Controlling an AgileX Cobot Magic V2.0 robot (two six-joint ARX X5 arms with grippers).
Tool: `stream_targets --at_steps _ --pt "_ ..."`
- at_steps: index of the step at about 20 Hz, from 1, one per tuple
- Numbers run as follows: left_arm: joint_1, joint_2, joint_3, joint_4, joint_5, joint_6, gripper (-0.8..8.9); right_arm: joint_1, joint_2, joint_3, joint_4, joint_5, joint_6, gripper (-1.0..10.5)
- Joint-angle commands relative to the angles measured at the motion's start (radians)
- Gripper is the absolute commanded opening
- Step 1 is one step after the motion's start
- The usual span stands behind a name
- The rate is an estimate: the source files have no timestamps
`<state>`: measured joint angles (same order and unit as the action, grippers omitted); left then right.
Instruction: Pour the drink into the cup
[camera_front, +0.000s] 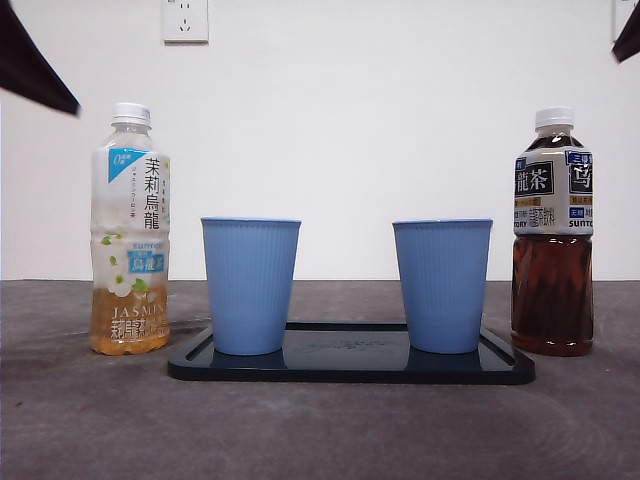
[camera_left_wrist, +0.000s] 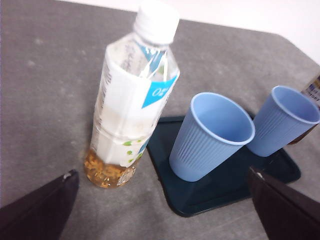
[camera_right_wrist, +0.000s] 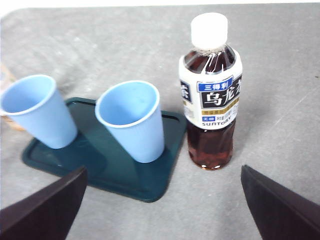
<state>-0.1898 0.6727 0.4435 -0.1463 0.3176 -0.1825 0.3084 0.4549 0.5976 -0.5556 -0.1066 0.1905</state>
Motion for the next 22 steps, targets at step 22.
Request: stream_targets --at_steps 22 --pt "-0.089 0.822 -0.005 0.869 -0.188 0.092 5.62 0.006 -0.087 0.01 -0.028 -0.024 0.033 4.9"
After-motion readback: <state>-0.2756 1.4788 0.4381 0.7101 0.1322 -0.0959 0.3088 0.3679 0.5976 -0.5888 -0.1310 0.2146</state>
